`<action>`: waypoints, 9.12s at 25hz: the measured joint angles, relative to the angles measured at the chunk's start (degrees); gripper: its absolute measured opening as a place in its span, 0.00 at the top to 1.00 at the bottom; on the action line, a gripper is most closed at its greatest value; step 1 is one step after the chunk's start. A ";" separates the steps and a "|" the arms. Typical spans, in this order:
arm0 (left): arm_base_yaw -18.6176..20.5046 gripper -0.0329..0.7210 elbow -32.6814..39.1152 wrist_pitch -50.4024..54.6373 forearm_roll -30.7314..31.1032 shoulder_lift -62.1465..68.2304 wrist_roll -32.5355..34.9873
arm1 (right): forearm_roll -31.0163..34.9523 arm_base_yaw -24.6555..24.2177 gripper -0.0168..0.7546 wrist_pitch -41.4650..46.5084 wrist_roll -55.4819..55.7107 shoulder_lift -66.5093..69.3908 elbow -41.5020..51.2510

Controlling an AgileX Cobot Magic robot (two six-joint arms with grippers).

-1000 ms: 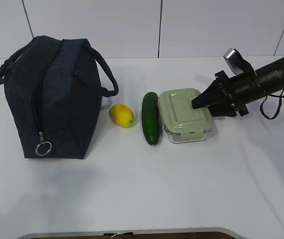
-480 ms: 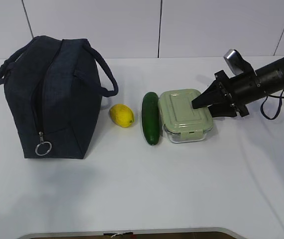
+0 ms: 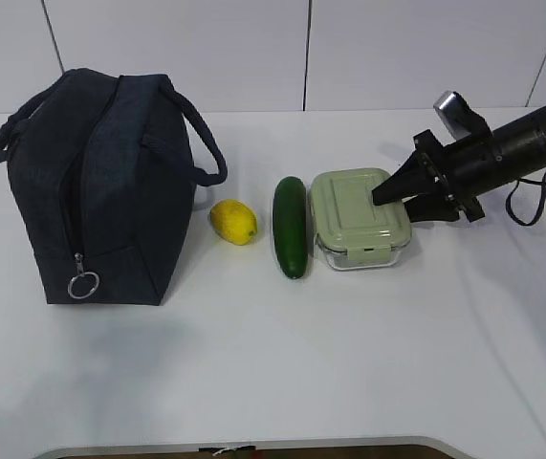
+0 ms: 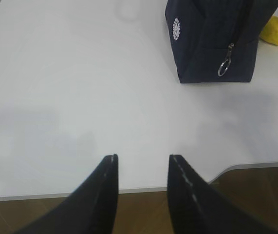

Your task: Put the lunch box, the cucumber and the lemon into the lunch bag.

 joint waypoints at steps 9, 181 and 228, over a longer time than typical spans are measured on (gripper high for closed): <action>0.00 0.64 0.00 0.00 0.00 0.00 0.00 | -0.82 0.00 0.50 -0.14 1.96 -1.09 0.00; -0.22 0.97 -37.18 -7.70 -55.16 91.16 61.54 | 37.58 30.91 0.50 -16.13 -7.72 7.90 -10.56; -0.42 0.97 -37.06 -2.44 -59.27 97.48 61.13 | 32.05 31.37 0.46 -23.53 -7.38 7.99 -10.69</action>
